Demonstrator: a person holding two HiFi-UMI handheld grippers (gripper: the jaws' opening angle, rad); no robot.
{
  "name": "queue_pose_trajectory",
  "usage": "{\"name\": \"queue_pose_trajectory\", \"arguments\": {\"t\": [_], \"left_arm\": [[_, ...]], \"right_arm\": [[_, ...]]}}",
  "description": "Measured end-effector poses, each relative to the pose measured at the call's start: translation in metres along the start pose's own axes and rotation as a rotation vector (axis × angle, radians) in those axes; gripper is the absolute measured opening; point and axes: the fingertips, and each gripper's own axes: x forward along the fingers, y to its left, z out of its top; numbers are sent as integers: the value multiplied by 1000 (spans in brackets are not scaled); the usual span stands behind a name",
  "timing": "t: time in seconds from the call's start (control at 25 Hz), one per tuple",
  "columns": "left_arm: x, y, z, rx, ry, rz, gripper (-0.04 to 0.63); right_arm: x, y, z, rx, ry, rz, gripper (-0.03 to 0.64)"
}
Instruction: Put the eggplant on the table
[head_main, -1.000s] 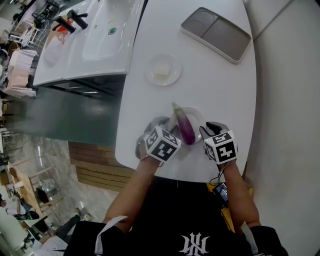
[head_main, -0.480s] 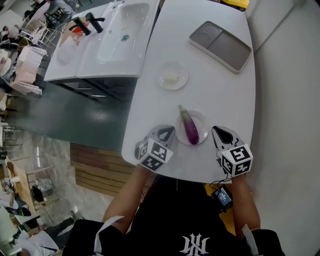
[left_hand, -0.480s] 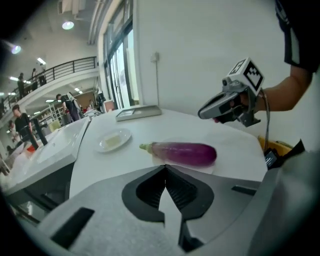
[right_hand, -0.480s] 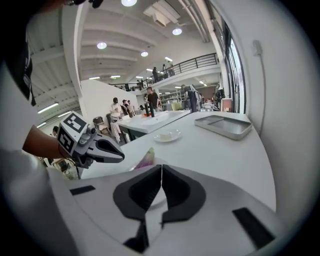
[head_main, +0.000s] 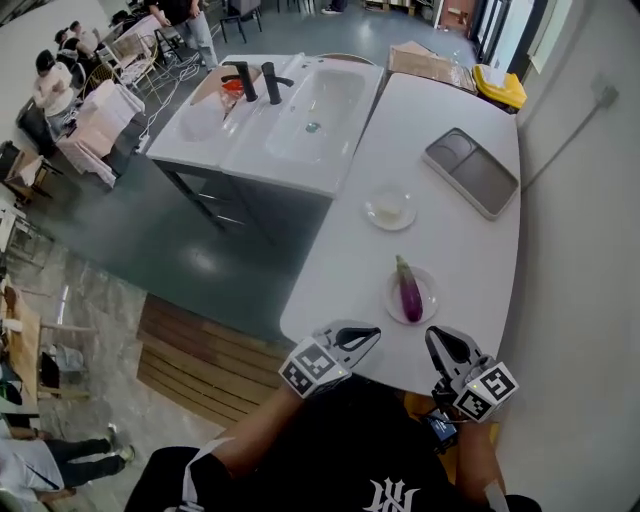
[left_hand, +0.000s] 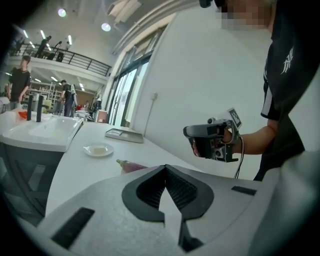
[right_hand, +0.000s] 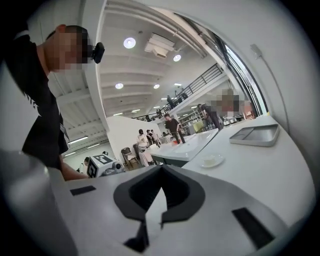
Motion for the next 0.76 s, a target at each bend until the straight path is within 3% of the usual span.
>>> {"name": "queue_pose_trajectory", "arguments": {"t": [0.28,0.56,0.76], "left_arm": [[-28,-23,5,52,-27,-55,5],[-47,-44,19,22,-59,9,6],[-44,-82,28,14,-106,36,6]], "right_arm": [[14,55,10,-34,-51,76,3],[-2,77,6,-76,-35,159,3],[-39,88,2,-101,-17,210,3]]}}
